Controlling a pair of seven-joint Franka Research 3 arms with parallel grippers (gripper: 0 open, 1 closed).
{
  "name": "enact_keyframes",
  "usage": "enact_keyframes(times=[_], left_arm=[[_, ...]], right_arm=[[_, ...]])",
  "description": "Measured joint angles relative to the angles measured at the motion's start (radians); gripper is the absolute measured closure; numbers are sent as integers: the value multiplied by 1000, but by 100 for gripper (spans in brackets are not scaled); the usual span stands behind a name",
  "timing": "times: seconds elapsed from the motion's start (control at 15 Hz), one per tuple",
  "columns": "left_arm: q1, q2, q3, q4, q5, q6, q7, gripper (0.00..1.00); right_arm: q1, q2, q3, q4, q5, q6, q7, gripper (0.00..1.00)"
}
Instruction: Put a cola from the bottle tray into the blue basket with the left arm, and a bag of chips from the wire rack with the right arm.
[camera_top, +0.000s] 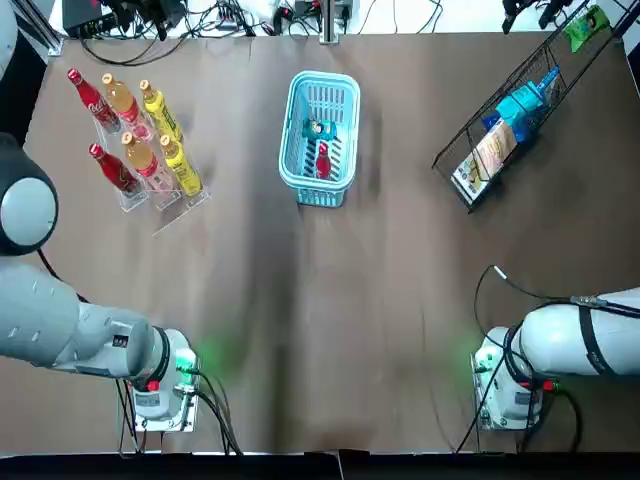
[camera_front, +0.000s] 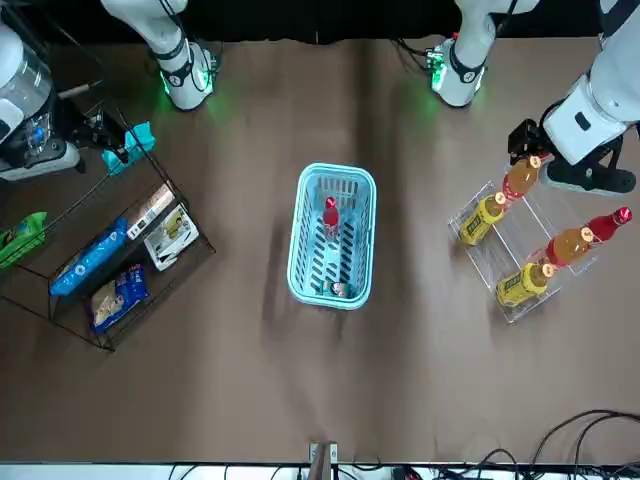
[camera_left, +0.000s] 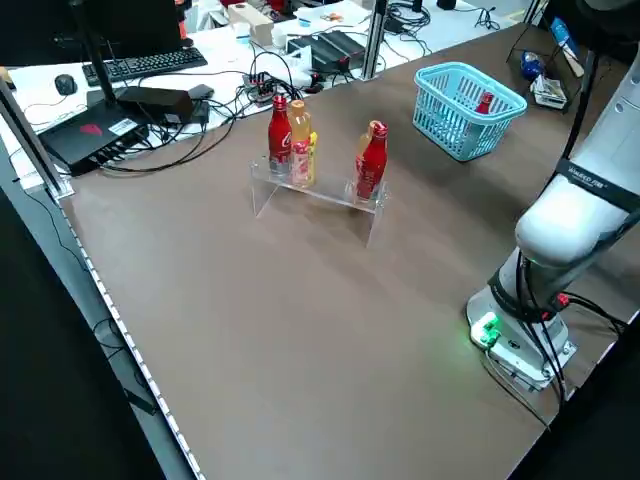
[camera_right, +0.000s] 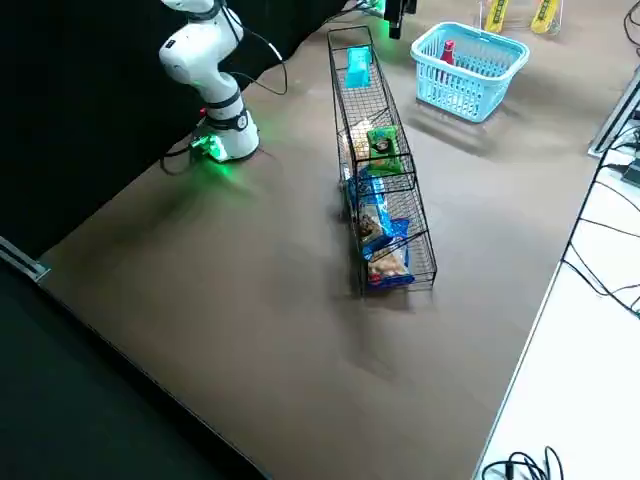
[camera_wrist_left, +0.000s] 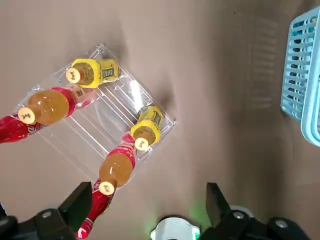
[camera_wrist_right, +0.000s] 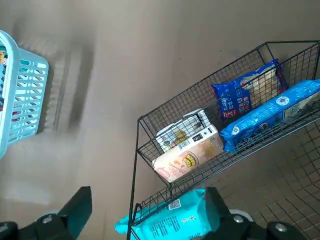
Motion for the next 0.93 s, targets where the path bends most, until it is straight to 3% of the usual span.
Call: enact_keyframes(times=[0.4, 0.93], left_arm=[[26, -4, -2, -14, -36, 12, -104, 0], [68, -6, -28, -24, -40, 15, -88, 0]], right_arm=[[-4, 0, 1, 0, 0, 0, 0, 0], [-4, 0, 6, 0, 1, 0, 0, 0]])
